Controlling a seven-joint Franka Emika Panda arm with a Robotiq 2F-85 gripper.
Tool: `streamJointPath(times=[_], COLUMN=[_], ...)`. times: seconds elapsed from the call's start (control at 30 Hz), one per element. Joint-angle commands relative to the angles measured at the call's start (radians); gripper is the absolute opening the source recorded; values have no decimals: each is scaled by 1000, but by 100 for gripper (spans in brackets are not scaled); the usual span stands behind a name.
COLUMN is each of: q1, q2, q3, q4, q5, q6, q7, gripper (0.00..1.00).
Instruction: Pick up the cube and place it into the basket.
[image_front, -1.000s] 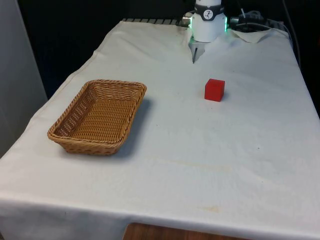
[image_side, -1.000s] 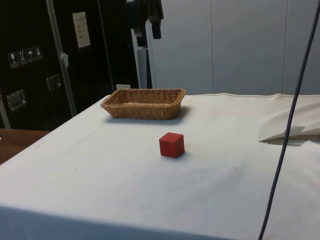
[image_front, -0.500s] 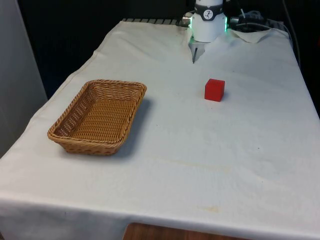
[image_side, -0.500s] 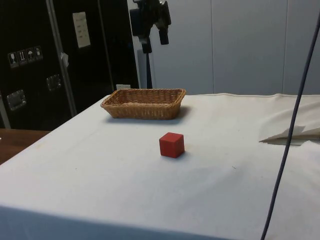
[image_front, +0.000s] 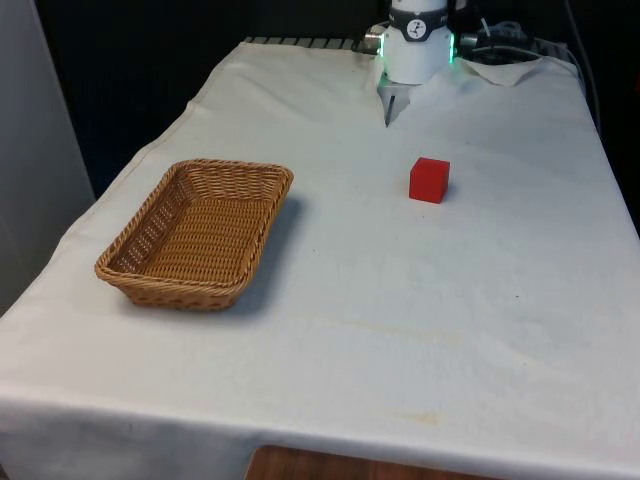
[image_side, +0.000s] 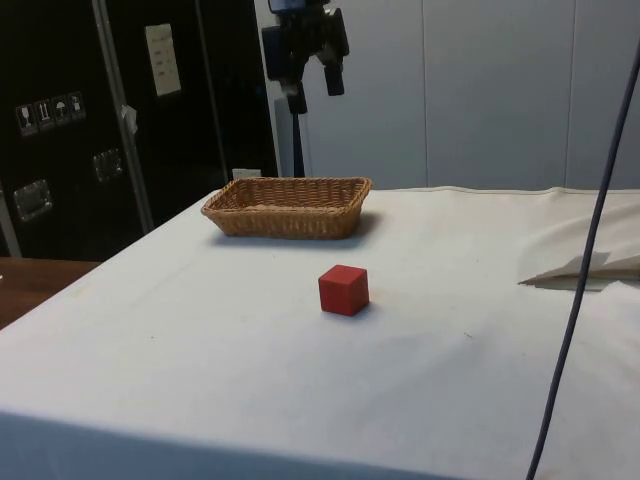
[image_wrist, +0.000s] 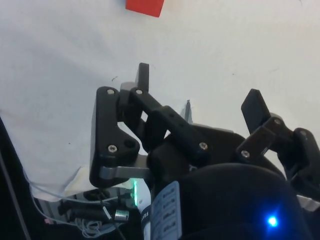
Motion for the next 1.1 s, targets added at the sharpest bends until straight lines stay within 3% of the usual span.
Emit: streamJointPath(times=[0.0,0.3,0.5,0.8,1.07], q1=[2,0,-1,-1,-1], q2=[-12,-38,-68,-65,-65], q3=[6,37,59,70,70], q4=[-13,-45,-100,-123,-123], q5=[-4,-3,-13,-10,-7], q6=[11,18,82,124,120], q7=[15,38,71,75,69], gripper=[100,100,100,100,100])
